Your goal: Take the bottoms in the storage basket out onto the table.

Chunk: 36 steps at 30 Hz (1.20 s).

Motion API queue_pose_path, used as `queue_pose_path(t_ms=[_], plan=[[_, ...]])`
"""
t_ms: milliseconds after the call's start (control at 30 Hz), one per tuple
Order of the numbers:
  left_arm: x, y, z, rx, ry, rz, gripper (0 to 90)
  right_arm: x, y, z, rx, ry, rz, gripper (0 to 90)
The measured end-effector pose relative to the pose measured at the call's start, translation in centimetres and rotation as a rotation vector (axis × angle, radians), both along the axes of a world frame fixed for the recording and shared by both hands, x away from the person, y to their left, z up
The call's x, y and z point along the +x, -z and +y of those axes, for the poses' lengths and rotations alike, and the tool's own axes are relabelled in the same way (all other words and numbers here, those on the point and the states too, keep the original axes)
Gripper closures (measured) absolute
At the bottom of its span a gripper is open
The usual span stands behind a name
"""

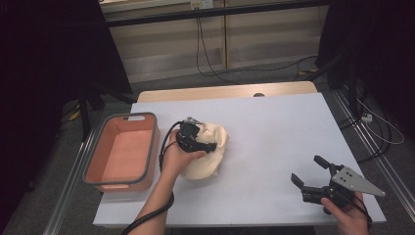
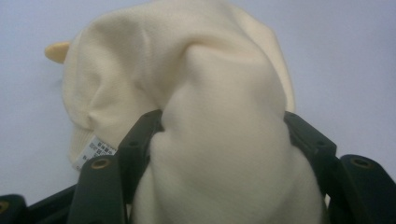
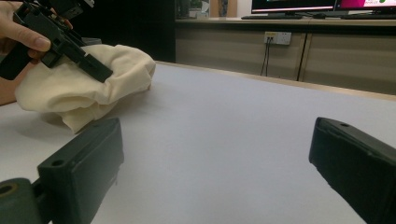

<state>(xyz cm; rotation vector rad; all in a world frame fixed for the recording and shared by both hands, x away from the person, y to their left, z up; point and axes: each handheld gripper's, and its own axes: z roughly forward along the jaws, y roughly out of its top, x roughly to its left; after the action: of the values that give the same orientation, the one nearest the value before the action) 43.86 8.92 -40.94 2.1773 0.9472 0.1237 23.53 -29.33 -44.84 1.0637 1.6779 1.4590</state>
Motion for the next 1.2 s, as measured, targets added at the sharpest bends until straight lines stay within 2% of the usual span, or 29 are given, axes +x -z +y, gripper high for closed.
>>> queue_pose_path(t_ms=[400,900,1100,1200], plan=[[0.08,0.29,-0.04,0.003,-0.002,-0.001,34.6,0.08,0.03,0.05,-0.008,-0.002,0.0,3.1],[0.25,0.39,0.09,0.005,0.005,-0.021,23.9,0.05,0.03,0.05,-0.008,-0.005,0.0,3.0],[0.27,-0.16,0.48,-0.03,0.006,-0.021,23.0,0.1,0.07,0.13,-0.007,-0.004,0.001,3.1],[0.15,-0.38,0.59,-0.031,0.01,-0.022,22.4,0.11,0.09,0.16,-0.004,-0.003,0.003,3.0]])
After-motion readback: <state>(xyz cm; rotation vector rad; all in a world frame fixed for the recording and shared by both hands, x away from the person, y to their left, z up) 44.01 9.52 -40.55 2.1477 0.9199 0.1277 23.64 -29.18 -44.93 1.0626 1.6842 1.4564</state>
